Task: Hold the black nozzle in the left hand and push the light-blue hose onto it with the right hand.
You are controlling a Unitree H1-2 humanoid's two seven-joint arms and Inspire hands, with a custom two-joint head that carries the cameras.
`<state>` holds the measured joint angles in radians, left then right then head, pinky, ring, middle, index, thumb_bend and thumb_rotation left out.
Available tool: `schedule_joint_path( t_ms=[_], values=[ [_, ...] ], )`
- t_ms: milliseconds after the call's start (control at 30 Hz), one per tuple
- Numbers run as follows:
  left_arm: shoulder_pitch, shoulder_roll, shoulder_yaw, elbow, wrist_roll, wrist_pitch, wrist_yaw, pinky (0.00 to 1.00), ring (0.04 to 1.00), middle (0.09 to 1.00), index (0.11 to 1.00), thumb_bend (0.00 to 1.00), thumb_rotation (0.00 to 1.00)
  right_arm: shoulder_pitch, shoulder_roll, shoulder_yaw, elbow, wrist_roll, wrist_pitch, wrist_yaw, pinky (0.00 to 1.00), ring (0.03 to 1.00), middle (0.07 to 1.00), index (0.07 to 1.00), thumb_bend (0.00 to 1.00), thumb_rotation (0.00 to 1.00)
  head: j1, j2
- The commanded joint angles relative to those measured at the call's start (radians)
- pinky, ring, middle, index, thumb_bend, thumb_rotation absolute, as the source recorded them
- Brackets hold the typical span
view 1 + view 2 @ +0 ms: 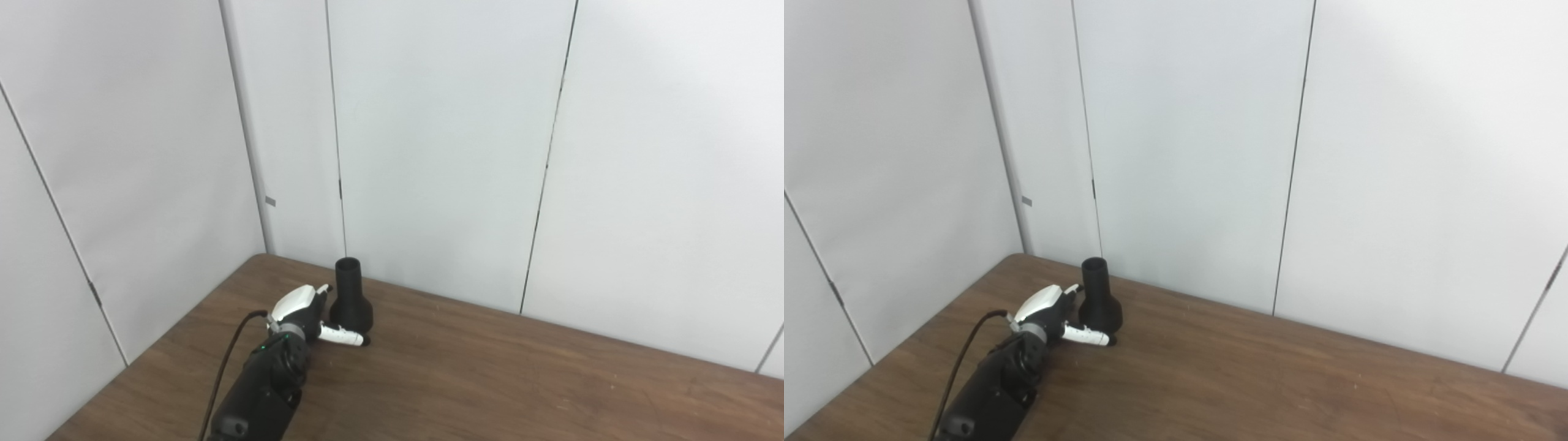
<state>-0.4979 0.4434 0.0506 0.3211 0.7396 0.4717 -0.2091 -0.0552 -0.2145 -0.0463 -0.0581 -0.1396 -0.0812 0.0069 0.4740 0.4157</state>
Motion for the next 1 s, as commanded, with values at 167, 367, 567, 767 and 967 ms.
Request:
schedule_joint_path(
  t_ms=[167,367,567,767,967],
  values=[
    [-0.064,0.016,-0.024,0.031,-0.031,-0.004,0.051,1.0,0.968,0.927,0.91,1.0,0.38,-0.014,-0.015,-0.006,-0.051,0.0,0.001,0.008,0.41,0.559,0.699,0.494,0.5,0.12,-0.004,0.007],
    [-0.063,0.022,-0.056,0.038,-0.072,-0.019,0.092,1.0,0.951,0.878,0.879,1.0,0.35,-0.01,-0.011,-0.006,-0.064,-0.006,0.012,0.009,0.41,0.549,0.698,0.495,0.5,0.12,-0.007,0.012],
    [-0.065,0.025,-0.083,0.033,-0.094,-0.012,0.105,1.0,0.957,0.882,0.862,1.0,0.34,-0.008,-0.012,-0.004,-0.063,-0.007,0.009,0.008,0.41,0.549,0.699,0.495,0.5,0.12,-0.012,0.022],
    [-0.062,0.018,-0.073,0.059,-0.161,-0.069,0.139,0.79,0.86,0.822,0.812,1.0,0.31,-0.006,-0.01,-0.007,-0.067,-0.004,0.009,0.006,0.41,0.547,0.7,0.495,0.5,0.12,-0.017,0.026],
    [-0.058,0.01,-0.061,0.08,-0.232,-0.136,0.178,0.67,0.773,0.704,0.739,0.98,0.23,-0.005,-0.01,-0.006,-0.072,-0.008,0.01,0.005,0.41,0.546,0.7,0.495,0.5,0.12,-0.017,0.033]
  ],
)
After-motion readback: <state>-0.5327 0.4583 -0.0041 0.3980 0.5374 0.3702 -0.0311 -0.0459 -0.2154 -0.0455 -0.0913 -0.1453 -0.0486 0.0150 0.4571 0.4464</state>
